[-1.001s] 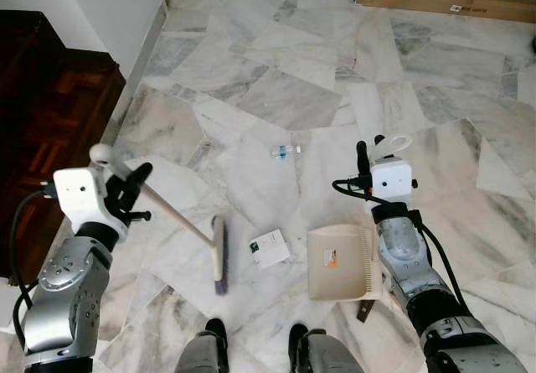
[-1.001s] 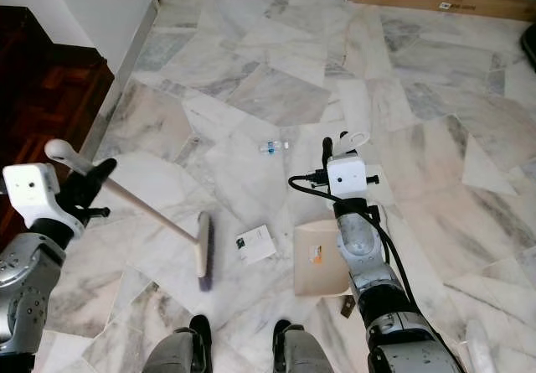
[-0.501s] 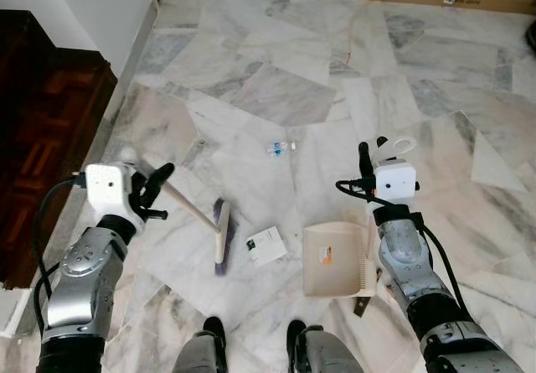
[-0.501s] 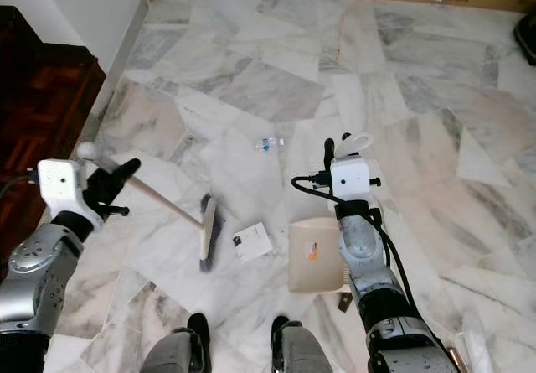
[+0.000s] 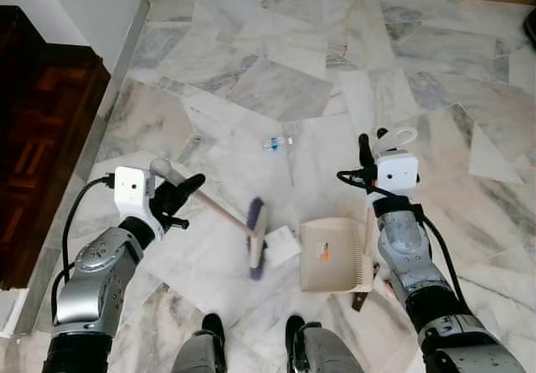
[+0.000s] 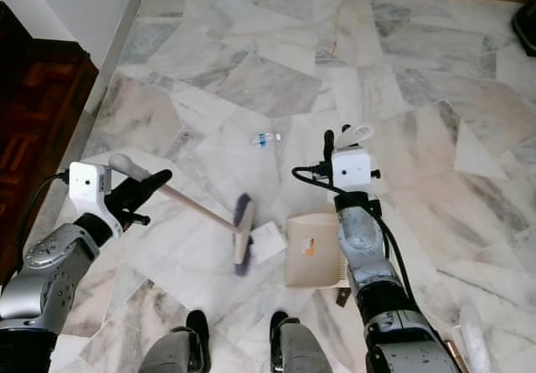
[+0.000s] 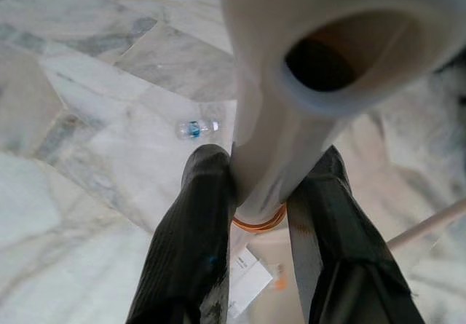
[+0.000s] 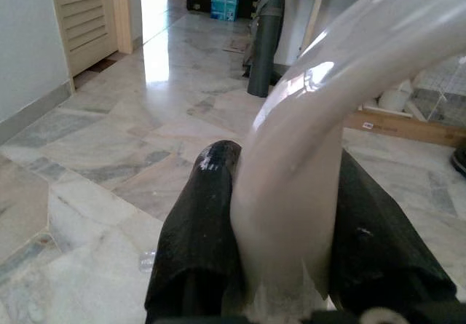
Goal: Sweep floor
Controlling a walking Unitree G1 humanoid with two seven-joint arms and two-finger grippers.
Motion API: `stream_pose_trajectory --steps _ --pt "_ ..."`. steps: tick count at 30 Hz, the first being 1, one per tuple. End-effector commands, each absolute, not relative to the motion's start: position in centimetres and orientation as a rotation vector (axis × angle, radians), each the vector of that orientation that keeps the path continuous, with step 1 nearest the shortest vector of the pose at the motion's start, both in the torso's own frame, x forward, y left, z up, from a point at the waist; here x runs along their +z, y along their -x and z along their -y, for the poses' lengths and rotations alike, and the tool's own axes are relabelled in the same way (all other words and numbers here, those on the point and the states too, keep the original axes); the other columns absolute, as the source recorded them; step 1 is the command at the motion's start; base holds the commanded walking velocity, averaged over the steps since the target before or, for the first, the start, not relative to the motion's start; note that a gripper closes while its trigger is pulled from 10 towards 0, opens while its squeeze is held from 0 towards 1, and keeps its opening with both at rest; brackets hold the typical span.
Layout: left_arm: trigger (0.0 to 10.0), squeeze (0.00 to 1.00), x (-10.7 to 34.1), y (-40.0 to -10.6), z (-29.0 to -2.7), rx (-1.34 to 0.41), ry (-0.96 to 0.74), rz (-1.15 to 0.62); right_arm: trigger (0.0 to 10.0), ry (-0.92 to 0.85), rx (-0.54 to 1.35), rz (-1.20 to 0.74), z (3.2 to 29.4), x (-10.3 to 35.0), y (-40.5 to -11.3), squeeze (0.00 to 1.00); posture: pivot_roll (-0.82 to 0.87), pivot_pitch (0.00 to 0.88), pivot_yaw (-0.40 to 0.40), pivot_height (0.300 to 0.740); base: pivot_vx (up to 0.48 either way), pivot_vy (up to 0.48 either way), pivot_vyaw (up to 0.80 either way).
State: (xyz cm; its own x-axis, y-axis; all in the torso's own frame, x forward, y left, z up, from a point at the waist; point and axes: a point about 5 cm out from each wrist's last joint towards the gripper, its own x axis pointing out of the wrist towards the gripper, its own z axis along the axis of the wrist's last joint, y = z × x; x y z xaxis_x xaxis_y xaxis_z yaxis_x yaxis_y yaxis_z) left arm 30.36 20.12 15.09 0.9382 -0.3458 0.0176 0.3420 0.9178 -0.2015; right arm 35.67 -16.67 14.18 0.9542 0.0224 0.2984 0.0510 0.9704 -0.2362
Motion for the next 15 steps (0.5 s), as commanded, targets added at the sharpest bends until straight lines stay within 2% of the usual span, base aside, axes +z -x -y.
stream_pose_trajectory --steps 1,7,12,15 --pt "10.0 0.00 15.0 -30.2 -19.9 -0.363 0.319 -0.024 10.0 0.213 0.011 0.239 15.9 12.9 -35.6 0.00 0.03 0.364 0.028 0.740 0.000 0.000 0.00" --pt "10.0 0.00 17.6 -30.9 -19.6 -0.356 0.492 0.094 10.0 0.196 0.021 0.239 15.2 13.1 -35.9 0.00 0.04 0.332 0.034 0.740 0.000 0.000 0.00" --pt "10.0 0.00 18.0 -31.1 -19.8 -0.376 0.422 0.084 10.0 0.173 0.028 0.245 14.7 13.3 -36.1 0.00 0.04 0.290 0.039 0.740 0.000 0.000 0.00" --pt "10.0 0.00 19.0 -30.9 -20.7 -0.300 0.339 0.128 10.0 0.135 0.023 0.272 14.5 14.0 -36.3 0.00 0.04 0.265 0.039 0.740 0.000 0.000 0.00"
